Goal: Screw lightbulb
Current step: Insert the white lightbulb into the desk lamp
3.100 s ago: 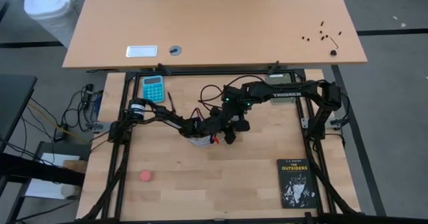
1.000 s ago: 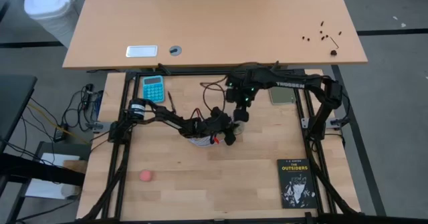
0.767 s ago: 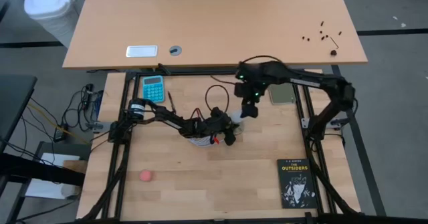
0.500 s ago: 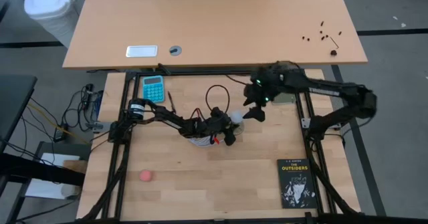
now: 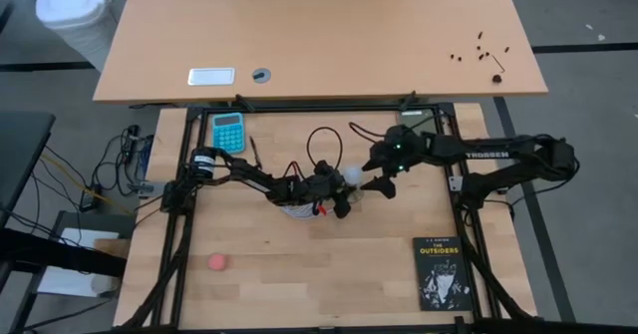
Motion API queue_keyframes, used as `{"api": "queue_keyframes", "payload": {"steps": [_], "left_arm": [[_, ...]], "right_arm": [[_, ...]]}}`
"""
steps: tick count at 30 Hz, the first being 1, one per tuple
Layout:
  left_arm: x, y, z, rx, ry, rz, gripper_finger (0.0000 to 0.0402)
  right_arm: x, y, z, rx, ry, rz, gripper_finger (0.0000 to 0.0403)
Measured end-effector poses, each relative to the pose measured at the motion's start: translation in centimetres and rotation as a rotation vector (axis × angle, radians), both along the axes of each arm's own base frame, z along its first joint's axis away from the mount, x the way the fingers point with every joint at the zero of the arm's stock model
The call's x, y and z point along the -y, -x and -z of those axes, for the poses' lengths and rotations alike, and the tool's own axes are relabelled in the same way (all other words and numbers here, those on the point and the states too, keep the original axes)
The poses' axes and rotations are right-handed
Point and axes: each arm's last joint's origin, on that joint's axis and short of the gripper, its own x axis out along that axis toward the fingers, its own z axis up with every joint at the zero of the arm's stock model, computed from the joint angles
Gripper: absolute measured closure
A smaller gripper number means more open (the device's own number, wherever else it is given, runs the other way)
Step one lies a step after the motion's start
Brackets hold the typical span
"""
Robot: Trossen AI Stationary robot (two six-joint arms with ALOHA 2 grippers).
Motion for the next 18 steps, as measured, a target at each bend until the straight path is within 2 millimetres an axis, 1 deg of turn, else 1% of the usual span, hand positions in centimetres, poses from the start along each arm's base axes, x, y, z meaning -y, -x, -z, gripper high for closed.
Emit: {"api": "queue_keyframes", "payload": {"steps": [3,9,15,18], "left_arm": [[0.0,0.0,0.0,-0.002,0.001,0.0,0.0208],[0.0,0.0,0.1,-0.004,0.002,0.001,0.0208],[0.3,0.0,0.1,-0.008,0.004,0.015,0.0208],[0.1,0.0,0.1,-0.001,0.007,-0.001,0.0208]], "right_arm": [[0.0,-0.4,0.7,-0.033,0.007,0.006,0.0051],[-0.6,-1.2,1.1,-0.008,-0.048,-0.041,0.0057],[-2.4,-1.3,0.8,-0.015,-0.122,-0.117,0.0057],[-3.7,-1.7,-0.2,0.013,-0.186,-0.225,0.0057]]}}
